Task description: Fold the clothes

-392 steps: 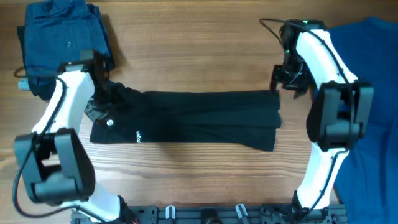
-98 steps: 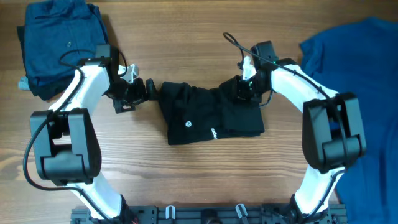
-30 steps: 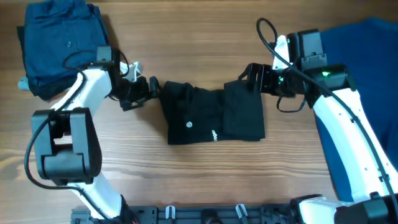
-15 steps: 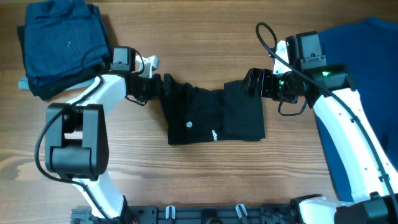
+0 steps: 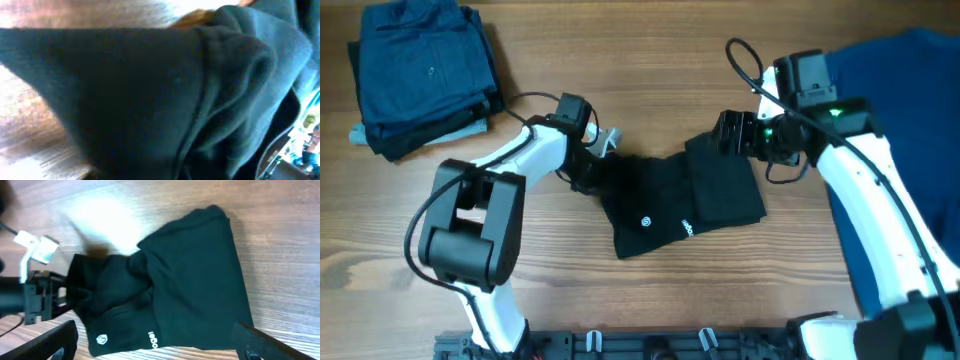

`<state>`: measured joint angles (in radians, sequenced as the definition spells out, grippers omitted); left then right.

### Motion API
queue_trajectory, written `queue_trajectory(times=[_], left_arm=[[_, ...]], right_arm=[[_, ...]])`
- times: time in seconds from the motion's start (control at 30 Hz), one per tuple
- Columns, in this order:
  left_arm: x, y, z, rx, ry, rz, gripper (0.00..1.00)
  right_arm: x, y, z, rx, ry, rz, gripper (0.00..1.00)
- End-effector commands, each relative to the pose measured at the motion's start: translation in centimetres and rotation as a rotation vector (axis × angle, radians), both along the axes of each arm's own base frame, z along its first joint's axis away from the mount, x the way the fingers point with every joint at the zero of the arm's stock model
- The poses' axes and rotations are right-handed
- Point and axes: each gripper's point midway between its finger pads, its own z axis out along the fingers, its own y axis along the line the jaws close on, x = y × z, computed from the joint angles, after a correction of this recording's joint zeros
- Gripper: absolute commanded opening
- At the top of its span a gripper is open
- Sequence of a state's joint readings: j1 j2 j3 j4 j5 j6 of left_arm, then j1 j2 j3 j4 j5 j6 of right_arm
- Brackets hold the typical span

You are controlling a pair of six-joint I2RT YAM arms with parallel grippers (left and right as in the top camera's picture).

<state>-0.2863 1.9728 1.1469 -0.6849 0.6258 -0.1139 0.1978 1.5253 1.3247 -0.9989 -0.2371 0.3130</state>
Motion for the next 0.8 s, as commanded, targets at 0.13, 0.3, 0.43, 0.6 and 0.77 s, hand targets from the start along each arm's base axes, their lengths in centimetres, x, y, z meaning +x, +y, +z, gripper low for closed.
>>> queue_trajectory(times=[0.13, 0.3, 0.43, 0.6, 0.77], left_arm=[[-0.3, 2.3, -1.7, 0.084, 0.05, 0.056, 0.04], [3.9, 11.2, -0.8, 0.158, 0.049, 0.3, 0.04], [4.9, 15.1, 1.0, 0.151, 0.053, 0.349, 0.39], [2.3, 13.0, 1.4, 0.144, 0.14, 0.267, 0.93], [-0.8, 10.4, 1.6, 0.163, 0.237, 0.175, 0.95]], right_arm=[[0.3, -0.6, -6.5, -0.067, 0.184, -0.023, 1.0], [0.3, -0.6, -7.1, -0.067, 0.206, -0.039, 1.0], [0.7, -0.1, -7.0, -0.04, 0.189, -0.034, 1.0], [1.1, 0.0, -6.9, -0.037, 0.174, -0.033, 1.0], [1.0, 0.0, -6.9, -0.038, 0.175, -0.03, 1.0]])
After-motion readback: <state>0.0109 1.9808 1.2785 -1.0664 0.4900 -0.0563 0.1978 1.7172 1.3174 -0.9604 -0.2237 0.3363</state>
